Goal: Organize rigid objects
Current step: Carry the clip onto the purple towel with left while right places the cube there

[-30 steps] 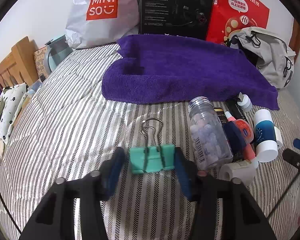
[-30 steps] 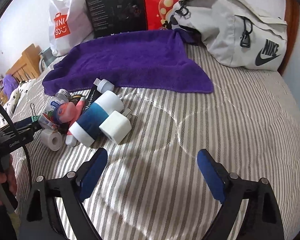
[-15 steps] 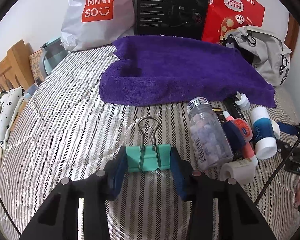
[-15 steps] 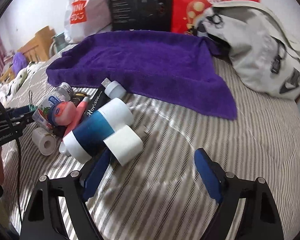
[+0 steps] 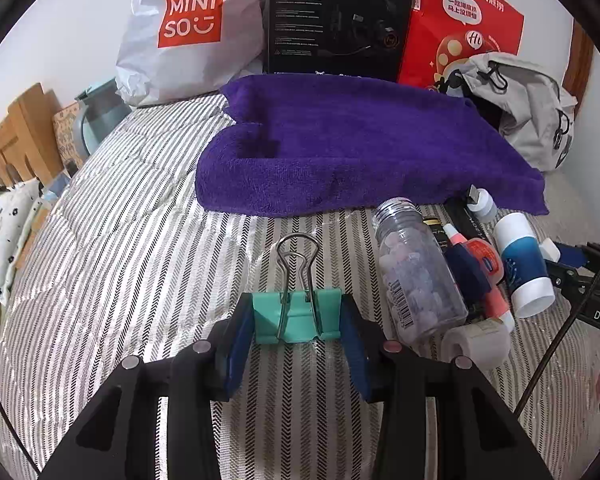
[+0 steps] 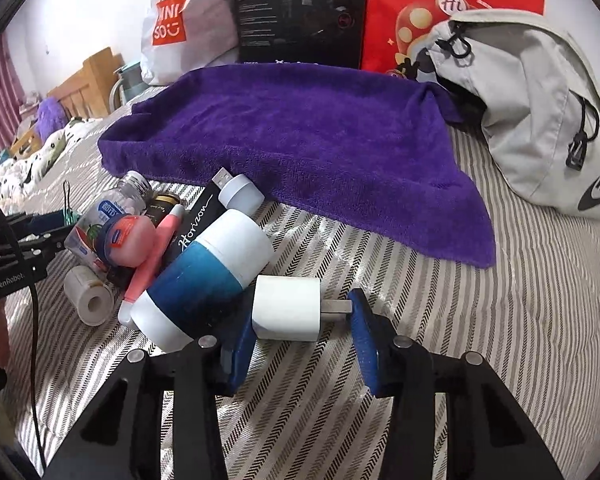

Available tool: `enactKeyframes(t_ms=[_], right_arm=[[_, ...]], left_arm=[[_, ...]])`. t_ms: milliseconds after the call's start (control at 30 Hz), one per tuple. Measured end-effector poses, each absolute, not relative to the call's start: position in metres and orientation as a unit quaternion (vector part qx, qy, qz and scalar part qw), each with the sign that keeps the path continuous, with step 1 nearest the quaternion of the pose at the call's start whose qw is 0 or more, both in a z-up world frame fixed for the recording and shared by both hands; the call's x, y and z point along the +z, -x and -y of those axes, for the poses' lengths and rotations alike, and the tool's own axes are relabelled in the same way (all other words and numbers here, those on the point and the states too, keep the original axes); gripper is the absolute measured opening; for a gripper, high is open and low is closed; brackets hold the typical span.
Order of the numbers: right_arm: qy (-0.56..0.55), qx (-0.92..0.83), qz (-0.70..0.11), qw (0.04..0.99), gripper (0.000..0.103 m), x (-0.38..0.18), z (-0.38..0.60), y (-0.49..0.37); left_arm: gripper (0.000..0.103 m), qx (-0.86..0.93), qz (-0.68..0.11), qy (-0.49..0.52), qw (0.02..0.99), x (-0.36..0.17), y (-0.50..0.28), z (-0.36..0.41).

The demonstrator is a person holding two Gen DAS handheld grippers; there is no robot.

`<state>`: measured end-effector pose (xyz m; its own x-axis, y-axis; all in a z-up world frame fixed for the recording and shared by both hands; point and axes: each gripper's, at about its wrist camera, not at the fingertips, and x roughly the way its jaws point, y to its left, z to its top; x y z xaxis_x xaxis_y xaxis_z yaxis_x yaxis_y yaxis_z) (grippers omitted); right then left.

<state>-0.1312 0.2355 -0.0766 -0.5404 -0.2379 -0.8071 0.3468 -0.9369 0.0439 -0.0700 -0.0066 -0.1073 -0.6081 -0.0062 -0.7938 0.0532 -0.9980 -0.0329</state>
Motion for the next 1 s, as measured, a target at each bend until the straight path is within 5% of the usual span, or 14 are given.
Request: enactKeyframes(t_ms=[1000], right_arm=[[-0.423, -0.888, 0.015, 0.178, 0.044, -0.002, -0.244, 0.163]], left_arm=[[0.040, -0.917, -0.029, -0.398, 0.007, -0.021, 0.147, 0.023]])
